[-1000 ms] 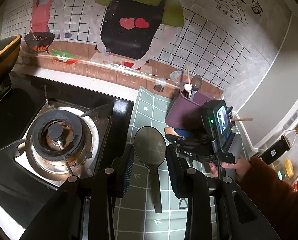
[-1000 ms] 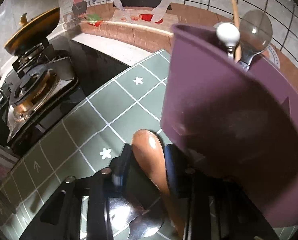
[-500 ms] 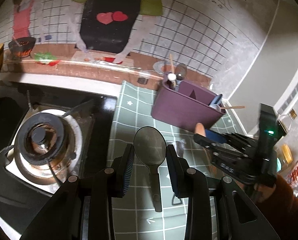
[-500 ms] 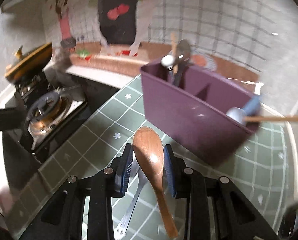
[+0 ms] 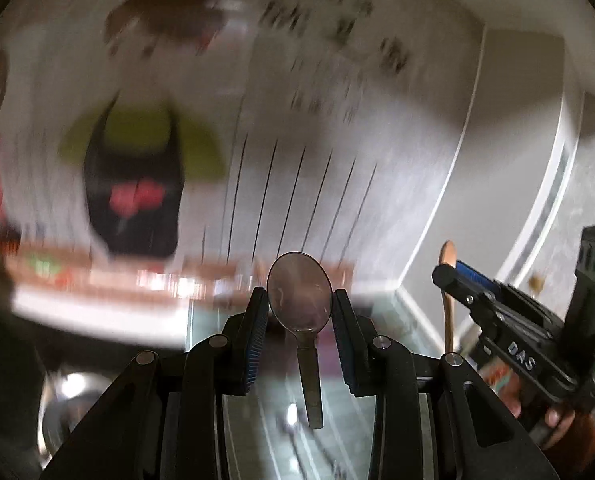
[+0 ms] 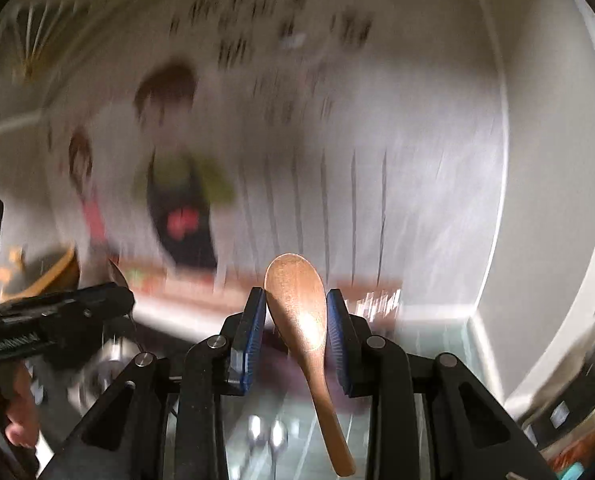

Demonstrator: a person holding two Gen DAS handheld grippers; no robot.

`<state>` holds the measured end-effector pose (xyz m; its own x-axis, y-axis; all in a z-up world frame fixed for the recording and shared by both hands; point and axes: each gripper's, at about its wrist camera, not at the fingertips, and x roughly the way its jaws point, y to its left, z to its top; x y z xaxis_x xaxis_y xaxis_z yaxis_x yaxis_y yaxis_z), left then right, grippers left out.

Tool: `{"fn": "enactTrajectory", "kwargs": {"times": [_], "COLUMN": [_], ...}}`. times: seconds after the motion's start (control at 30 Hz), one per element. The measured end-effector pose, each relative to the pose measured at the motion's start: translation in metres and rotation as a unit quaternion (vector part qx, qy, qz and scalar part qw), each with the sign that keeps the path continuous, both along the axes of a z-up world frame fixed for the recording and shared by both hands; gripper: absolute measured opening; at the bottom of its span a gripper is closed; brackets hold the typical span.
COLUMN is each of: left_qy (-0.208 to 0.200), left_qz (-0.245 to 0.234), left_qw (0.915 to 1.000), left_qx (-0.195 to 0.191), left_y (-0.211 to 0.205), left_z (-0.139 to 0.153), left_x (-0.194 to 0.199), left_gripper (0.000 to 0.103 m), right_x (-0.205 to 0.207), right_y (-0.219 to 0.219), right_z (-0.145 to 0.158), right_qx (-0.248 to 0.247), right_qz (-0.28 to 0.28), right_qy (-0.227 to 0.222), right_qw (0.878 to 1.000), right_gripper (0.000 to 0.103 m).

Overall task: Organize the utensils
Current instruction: 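Hold both spoons above the holder and lower them toward its slots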

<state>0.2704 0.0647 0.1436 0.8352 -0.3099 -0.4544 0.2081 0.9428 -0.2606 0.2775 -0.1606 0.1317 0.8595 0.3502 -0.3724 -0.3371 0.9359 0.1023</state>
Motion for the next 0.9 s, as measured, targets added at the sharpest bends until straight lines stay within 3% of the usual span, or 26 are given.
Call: {"fn": "enactTrajectory", "kwargs": {"times": [0.13, 0.23, 0.43, 0.7, 0.9], "left_qy": [-0.012, -0.005, 0.023, 0.030, 0.062], "left_qz": [-0.015, -0.007, -0.004, 0.023, 0.000], "left_qw": [0.9990, 0.9994, 0.9996, 0.9992, 0.9975], "left_qx": [-0.040, -0.032, -0.018, -0.010, 0.033], "left_y": [0.003, 0.000, -0.011, -0.020, -0.038], "left_z": [0.013, 0.004, -0.028, -0.064, -0.089], "left_x": [0.045, 0.075, 0.122, 0.146, 0.156], "left_gripper": [0.034, 0.034, 0.034, 0.034, 0.034], "right_x": [0.024, 0.044, 0.084, 0.127, 0.139], "right_y": [0.001, 0.004, 0.009, 0.004, 0.007], "right_z": [0.021, 0.016, -0.023, -0.061, -0.085], "right_qx": [0.040, 0.054, 0.075, 0.115, 0.099], "right_qz": [-0.009, -0.021, -0.045, -0.047, -0.063], "right_qy": [-0.016, -0.013, 0.019, 0.047, 0.072], "right_qw": [0.999, 0.998, 0.996, 0.991, 0.990], "right_gripper": [0.028, 0.028, 0.028, 0.028, 0.029]}}
